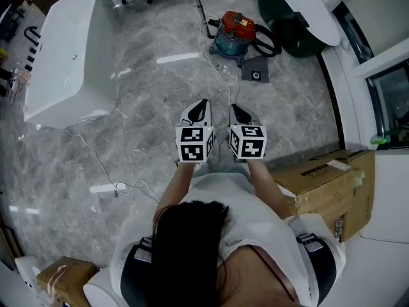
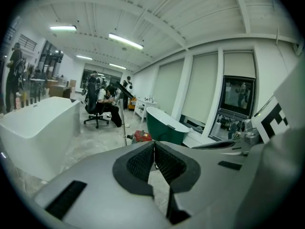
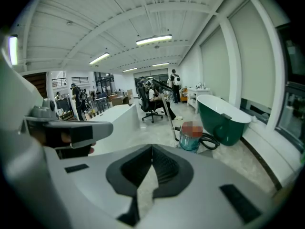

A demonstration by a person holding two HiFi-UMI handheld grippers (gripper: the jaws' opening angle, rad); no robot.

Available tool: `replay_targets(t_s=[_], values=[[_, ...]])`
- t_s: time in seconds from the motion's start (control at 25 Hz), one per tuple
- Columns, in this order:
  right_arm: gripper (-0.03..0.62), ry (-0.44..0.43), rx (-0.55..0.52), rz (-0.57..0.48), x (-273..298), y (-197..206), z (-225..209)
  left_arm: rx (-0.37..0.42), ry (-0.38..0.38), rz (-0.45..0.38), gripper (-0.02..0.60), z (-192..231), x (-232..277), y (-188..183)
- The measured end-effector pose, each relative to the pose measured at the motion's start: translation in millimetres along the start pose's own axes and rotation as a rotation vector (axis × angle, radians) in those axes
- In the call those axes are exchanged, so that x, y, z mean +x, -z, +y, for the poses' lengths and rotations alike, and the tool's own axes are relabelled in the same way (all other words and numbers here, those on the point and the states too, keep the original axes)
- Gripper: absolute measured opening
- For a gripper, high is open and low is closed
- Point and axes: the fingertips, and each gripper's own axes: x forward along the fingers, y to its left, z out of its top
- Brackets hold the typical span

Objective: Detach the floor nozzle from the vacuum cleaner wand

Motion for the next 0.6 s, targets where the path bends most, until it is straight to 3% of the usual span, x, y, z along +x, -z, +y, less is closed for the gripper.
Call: replay_targets(t_s=[0.6], values=[[0.015,-0.043,0.026,0.009,15.5,-3.0,-3.0,-0.026,-0.001,-0.010,0.008,7.3,11.1,3.6]])
